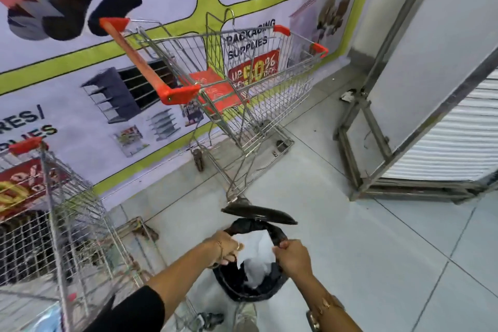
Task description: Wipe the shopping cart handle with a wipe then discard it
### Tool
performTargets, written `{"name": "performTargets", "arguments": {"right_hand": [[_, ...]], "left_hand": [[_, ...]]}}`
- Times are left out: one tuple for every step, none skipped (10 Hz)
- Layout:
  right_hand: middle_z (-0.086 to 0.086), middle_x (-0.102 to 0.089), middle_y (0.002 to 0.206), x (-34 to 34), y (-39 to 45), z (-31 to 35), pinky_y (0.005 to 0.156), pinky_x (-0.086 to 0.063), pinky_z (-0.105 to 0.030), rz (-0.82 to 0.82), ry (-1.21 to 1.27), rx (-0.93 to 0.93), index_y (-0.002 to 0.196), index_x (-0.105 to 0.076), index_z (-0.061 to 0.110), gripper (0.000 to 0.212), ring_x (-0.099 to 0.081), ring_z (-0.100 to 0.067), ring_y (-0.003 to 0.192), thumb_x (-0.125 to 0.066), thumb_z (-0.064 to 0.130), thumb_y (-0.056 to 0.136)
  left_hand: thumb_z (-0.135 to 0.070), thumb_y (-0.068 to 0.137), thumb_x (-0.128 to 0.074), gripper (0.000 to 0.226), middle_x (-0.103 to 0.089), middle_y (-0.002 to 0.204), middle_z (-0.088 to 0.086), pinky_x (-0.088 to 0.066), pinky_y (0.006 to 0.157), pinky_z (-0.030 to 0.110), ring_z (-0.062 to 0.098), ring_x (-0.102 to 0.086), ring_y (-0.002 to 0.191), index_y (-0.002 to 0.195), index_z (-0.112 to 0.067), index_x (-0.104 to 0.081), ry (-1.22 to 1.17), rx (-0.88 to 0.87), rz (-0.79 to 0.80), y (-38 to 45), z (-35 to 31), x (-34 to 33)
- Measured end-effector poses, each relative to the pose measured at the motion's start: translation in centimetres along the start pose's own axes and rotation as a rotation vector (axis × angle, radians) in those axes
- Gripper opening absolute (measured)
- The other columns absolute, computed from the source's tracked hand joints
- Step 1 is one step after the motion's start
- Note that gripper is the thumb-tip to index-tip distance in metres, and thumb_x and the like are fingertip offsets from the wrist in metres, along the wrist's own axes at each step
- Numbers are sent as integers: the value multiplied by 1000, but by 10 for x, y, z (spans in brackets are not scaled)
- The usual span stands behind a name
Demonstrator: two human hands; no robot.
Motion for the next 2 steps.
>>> {"name": "performTargets", "arguments": {"right_hand": [[-16, -67, 108, -6, 4, -1, 74, -44, -29, 45, -94, -44, 94, -64, 8, 23, -61, -31, 103, -56, 27, 84], [-14, -67, 111, 6, -3, -2, 80, -46, -30, -16, -109, -37, 97, -63, 10, 23, -60, -31, 104, -55, 29, 85]], "left_hand": [[-25, 83, -63, 28, -51, 95, 6, -40, 60, 25, 15, -49, 68, 104, -11, -50, 24, 46, -9, 11, 1, 4], [-27, 84, -61, 42, -51, 107, 8, -41, 63, 27, 19, -51, 82, 118, -7, -48, 44, 26, -34, 7, -4, 12]]}}
Point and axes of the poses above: each hand's wrist, its own y-axis towards the middle knuckle, its own x-axis out of the back of the hand, z = x × y, the point moved 4 cm from there along y, towards the middle knuckle
